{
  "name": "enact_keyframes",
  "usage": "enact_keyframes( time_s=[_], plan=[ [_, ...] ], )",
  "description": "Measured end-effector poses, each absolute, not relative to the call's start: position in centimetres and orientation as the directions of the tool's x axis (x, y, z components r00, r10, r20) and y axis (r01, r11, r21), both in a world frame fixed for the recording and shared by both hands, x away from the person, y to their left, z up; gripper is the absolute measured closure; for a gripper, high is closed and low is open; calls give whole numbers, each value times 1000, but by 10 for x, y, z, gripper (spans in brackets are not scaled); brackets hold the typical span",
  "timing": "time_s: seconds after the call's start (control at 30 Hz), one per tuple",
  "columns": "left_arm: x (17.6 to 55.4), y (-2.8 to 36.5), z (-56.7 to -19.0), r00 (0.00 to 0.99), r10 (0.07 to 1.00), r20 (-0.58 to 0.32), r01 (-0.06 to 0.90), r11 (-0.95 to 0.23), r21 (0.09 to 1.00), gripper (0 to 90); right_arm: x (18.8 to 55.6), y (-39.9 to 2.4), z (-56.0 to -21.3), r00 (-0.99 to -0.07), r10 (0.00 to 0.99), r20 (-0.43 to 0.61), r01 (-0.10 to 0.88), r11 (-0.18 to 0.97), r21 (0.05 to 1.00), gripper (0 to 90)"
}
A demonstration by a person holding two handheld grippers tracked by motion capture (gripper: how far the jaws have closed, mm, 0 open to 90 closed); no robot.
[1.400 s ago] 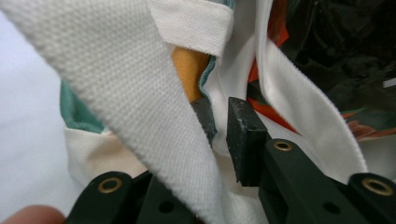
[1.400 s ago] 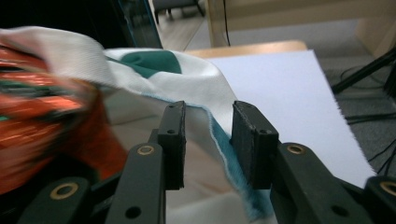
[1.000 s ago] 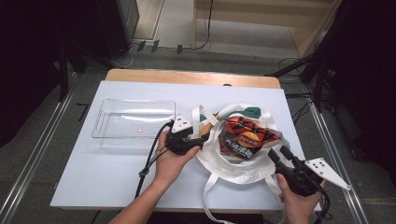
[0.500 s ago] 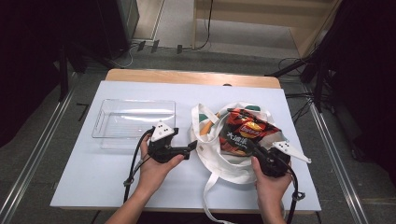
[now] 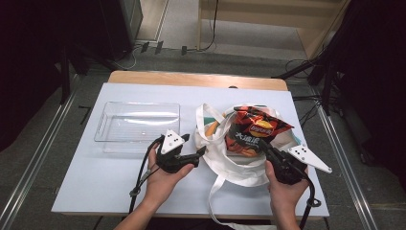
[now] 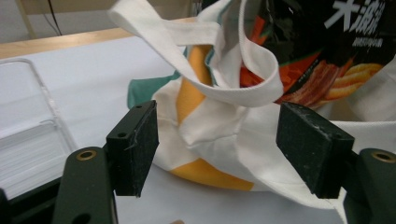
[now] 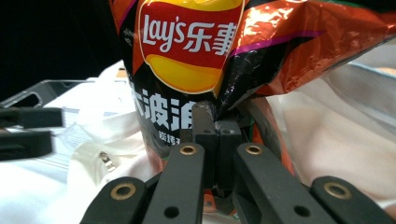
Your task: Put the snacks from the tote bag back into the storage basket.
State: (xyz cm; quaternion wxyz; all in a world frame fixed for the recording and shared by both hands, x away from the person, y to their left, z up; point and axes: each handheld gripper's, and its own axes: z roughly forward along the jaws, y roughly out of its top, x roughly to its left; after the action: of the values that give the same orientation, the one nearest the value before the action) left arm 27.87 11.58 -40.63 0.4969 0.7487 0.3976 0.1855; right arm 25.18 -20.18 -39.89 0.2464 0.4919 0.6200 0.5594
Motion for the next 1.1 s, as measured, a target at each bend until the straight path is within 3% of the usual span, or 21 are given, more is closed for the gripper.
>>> enact_keyframes(
  time_s=[0.17,0.3,0.43,0.5,0.77,1.1],
  plan=[
    [284,94,-425,628,777,-48,430,-294,853,448,249,-200,-393,-413,877,245,321,-111,940,900],
    [293,89,-435,600,799,-44,459,-298,837,526,245,-202,-387,-439,869,228,293,-102,951,900],
    [298,86,-442,615,788,-32,494,-353,795,733,244,-206,-384,-439,866,238,283,-119,952,900],
    [301,83,-454,637,769,-55,531,-386,754,784,242,-207,-379,-440,867,234,264,-124,957,900],
    [300,85,-456,634,770,-70,537,-373,757,786,232,-210,-363,-458,854,248,212,-166,963,900],
    [281,109,-429,636,761,-128,497,-278,822,603,218,-218,-343,-475,847,238,157,-184,970,900]
  ],
)
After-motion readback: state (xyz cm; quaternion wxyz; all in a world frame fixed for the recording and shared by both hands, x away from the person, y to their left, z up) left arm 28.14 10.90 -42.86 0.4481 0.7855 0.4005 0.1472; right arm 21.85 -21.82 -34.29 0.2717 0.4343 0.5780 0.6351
